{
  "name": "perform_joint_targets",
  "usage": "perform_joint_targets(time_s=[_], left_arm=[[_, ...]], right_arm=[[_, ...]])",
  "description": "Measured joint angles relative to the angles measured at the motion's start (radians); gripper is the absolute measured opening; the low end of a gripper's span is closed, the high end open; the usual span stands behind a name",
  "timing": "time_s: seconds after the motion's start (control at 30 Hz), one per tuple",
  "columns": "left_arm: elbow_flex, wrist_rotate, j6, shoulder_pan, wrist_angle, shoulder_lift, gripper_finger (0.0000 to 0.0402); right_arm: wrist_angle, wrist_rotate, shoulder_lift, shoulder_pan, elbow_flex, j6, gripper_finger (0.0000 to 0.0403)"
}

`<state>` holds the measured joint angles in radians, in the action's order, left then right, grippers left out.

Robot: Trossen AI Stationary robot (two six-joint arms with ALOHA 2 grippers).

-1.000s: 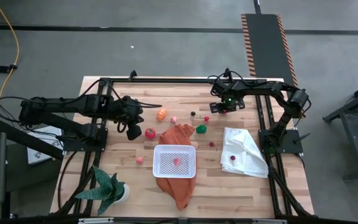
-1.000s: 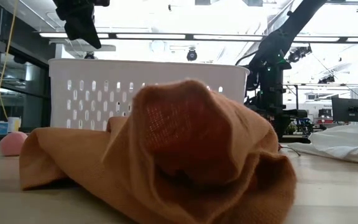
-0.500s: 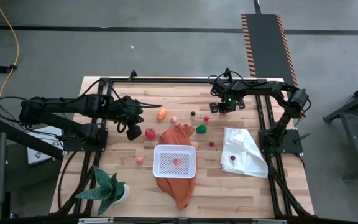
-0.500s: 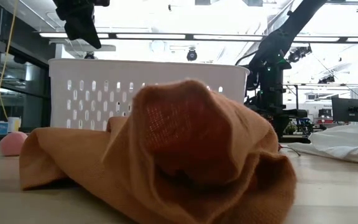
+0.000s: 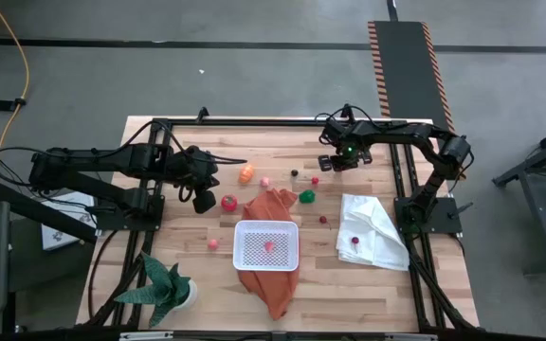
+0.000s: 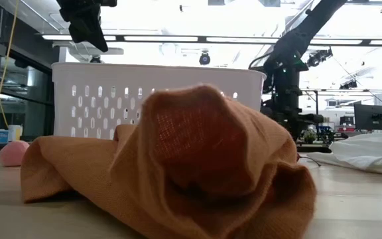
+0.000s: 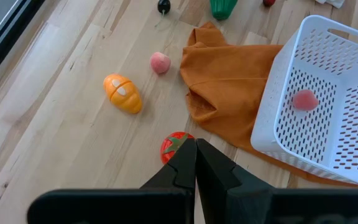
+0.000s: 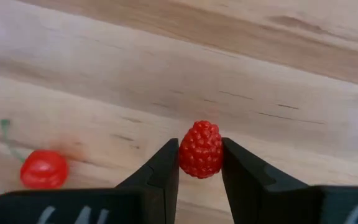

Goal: Pick and placing Produce into tupperware
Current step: Put the red raspberry into the white basket

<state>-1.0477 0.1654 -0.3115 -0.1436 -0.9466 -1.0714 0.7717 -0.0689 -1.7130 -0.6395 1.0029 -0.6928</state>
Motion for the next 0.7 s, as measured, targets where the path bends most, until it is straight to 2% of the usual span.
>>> perform_joint_targets(time_s=[0.43, 0.7], left_arm=[[0.0, 0.0, 0.0, 0.0, -0.01, 0.0, 0.0001], [0.0, 0.0, 0.007, 0.0, -0.026, 0.0, 0.0001]], right_arm=[[0.219, 0.027, 0.01, 0.017, 0.178, 0.155, 0.0087], [0.226, 0.042, 0.125, 0.059, 0.183, 0.147, 0.0087]])
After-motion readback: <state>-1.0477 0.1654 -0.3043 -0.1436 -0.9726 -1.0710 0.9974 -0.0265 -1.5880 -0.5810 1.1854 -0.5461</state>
